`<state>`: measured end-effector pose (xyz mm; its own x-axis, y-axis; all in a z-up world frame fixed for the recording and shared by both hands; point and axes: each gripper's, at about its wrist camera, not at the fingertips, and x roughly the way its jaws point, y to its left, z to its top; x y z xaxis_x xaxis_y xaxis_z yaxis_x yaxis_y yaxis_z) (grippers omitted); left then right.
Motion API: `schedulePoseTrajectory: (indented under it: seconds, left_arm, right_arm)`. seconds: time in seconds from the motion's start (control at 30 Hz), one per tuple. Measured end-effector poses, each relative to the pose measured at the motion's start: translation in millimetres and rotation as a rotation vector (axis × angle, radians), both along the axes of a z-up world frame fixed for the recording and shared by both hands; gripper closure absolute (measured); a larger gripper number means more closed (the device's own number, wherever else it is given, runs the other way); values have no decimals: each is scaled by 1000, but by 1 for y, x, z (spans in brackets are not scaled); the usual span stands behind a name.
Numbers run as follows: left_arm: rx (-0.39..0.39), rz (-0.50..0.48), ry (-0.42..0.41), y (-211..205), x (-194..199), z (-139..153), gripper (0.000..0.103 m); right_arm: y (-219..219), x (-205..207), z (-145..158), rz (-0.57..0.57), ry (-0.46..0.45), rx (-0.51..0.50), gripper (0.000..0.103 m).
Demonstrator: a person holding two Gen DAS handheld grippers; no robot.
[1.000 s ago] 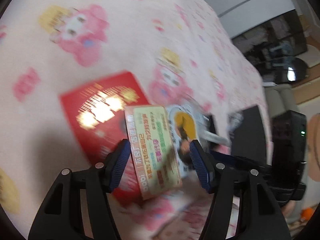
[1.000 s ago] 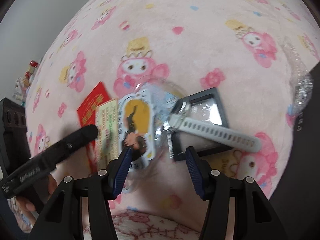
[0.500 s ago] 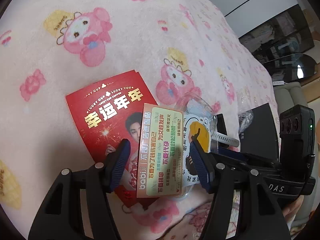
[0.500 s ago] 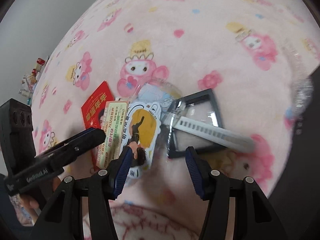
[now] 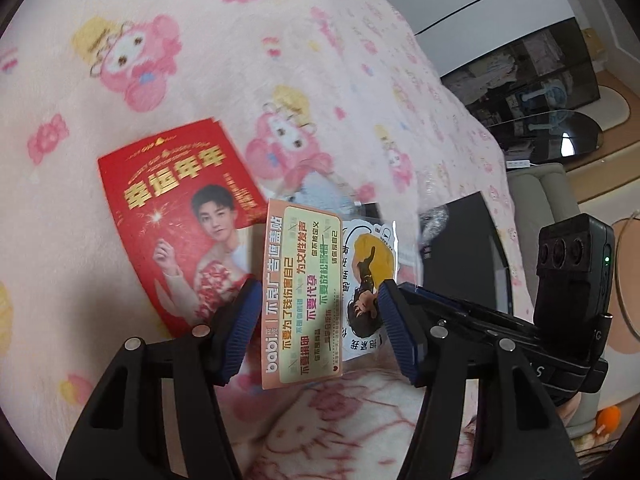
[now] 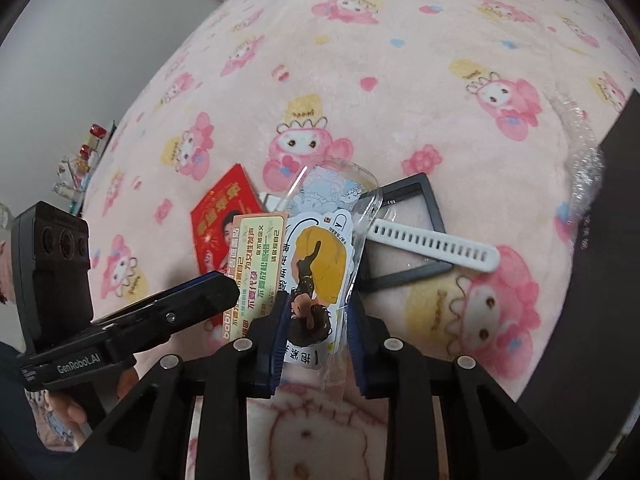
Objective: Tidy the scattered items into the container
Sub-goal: 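Carry the card and sticker package into the black box with the left gripper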
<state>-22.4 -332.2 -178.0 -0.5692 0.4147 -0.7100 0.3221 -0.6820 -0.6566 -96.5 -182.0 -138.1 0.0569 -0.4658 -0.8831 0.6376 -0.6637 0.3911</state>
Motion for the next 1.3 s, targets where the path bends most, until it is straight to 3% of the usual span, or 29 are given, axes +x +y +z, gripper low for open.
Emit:
schedulePoseTrajectory:
  seconds: [0.27,0.5,0.83,1.0,1.2,1.3]
  left_arm:
    - [-64,-76,87,31,2,63,42]
    - [-91,-165,145,84,-5,98,42]
    - [-80,-318,167,190,-28,118,41]
    - [-134,-395,162,244,-55,125,41]
    - [-161,-419,102,283,-91,107,41]
    - [-173,-418,67,294,-101,93,41]
  right_arm:
    - [41,7,46,-53,52,-65,79]
    - [97,9,79,-112,88,-126,79]
    - [201,-4,107,-236,169,-128,79]
    - [240,-21,115,-263,245,-79,79]
    - [275,-54,105,-291,257,-81,78]
    - [289,-63,93,-302,222,-107,77]
